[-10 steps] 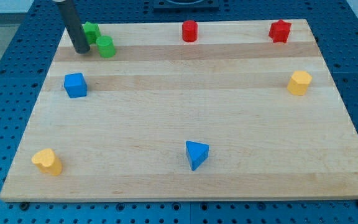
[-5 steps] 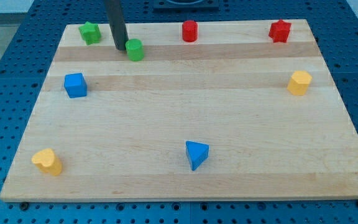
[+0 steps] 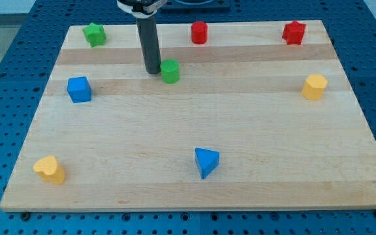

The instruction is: Move the green circle towards the bottom right corner

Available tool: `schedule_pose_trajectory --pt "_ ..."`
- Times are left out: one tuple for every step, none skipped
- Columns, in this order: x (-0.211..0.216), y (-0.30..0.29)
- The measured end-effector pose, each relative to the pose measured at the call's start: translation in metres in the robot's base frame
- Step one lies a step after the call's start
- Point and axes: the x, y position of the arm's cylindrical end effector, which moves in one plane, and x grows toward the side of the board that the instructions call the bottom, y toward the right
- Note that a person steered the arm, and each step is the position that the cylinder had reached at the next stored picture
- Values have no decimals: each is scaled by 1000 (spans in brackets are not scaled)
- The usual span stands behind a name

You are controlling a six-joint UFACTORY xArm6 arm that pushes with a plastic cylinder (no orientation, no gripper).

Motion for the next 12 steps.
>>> schedule_pose_trajectory --pt "1 13" --pt "1 31" --pt "1 47" --pt "2 59" --pt "4 62" --pt "4 70" --pt "4 78" --pt "4 79" --pt "4 79" --pt "4 90" --pt "8 105" --pt "20 110"
